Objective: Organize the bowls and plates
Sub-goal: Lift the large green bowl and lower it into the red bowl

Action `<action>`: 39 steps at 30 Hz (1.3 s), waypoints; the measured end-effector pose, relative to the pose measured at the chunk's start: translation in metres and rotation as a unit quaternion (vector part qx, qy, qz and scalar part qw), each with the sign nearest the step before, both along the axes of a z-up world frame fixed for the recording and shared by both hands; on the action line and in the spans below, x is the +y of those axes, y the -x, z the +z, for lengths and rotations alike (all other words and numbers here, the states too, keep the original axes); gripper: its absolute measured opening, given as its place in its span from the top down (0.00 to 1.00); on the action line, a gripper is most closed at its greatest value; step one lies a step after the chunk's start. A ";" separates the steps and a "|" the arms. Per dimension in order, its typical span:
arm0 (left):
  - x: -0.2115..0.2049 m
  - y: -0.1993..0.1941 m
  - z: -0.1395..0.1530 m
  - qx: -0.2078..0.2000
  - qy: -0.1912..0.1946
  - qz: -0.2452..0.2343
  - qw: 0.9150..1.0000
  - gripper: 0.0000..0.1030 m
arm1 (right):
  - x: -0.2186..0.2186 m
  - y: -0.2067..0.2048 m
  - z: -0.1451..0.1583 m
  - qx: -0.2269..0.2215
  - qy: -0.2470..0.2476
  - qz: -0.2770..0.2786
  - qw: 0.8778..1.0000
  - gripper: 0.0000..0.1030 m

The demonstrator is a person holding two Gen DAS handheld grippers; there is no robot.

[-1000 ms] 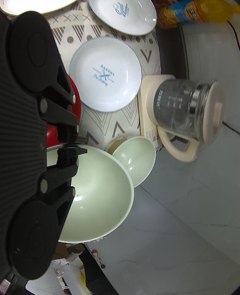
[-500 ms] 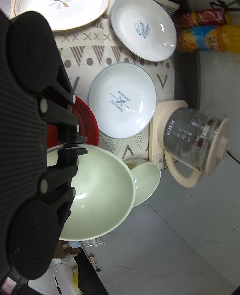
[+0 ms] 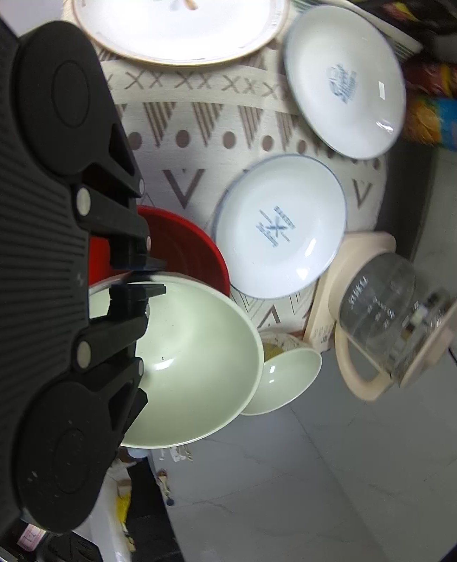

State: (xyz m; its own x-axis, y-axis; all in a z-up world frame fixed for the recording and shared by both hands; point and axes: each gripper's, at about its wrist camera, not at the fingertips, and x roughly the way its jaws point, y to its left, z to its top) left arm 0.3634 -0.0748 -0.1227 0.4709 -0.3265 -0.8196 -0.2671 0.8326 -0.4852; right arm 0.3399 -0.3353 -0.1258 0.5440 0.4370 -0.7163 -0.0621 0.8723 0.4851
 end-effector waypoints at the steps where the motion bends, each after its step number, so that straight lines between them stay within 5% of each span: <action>1: 0.002 0.001 -0.004 0.005 0.004 0.004 1.000 0.96 | 0.001 0.000 -0.001 0.002 -0.001 0.000 1.000 0.81; 17: 0.004 0.002 -0.036 0.072 0.001 0.022 0.997 0.96 | 0.014 0.001 -0.020 0.033 0.029 0.005 0.999 0.81; 39: 0.011 -0.002 -0.010 0.080 -0.021 0.038 0.996 0.93 | 0.033 -0.015 -0.021 0.018 0.086 0.040 0.995 0.90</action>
